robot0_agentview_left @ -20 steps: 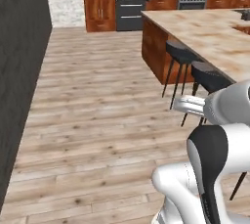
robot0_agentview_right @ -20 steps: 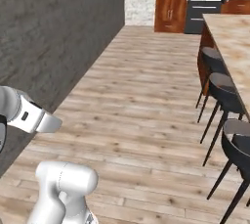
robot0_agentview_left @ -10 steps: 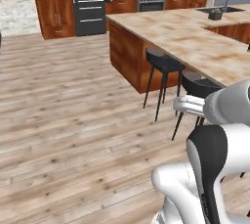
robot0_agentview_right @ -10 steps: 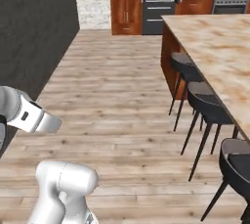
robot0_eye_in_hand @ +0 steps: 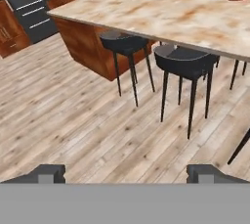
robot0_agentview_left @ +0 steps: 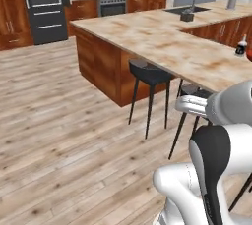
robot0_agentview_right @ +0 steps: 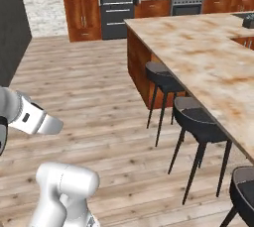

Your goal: There is a bowl on the dining counter. Grab a lemon wedge from the fridge and place it in the bowl. Then get the liquor bottle and glass cup from the cabinet and place them next to the bowl.

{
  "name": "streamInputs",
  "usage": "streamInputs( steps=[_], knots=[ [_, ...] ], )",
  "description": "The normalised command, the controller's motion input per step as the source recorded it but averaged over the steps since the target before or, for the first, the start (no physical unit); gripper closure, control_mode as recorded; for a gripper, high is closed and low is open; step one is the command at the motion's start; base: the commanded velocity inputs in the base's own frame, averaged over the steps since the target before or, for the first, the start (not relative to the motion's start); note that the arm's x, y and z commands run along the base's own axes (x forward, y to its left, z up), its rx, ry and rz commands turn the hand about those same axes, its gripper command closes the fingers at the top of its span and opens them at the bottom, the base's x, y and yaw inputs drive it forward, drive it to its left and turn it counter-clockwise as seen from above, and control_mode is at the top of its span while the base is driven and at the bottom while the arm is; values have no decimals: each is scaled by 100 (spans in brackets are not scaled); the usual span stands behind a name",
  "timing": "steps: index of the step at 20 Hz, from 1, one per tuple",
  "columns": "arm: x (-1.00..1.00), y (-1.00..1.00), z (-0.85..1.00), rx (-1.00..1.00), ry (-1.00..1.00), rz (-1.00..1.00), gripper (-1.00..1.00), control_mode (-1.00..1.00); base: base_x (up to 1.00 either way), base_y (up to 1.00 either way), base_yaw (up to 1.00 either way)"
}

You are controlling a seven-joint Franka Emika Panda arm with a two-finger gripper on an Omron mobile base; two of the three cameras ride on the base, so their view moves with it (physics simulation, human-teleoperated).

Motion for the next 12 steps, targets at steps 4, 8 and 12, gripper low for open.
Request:
streamInputs(
  steps=[4, 8, 12],
  knots=[
    [0, 0, 0, 0, 0, 0, -100, 100, 100, 51, -38],
    [0, 0, 0, 0, 0, 0, -100, 100, 100, 60, -34],
    [0, 0, 0, 0, 0, 0, -100, 100, 100, 67, -25]
  ],
)
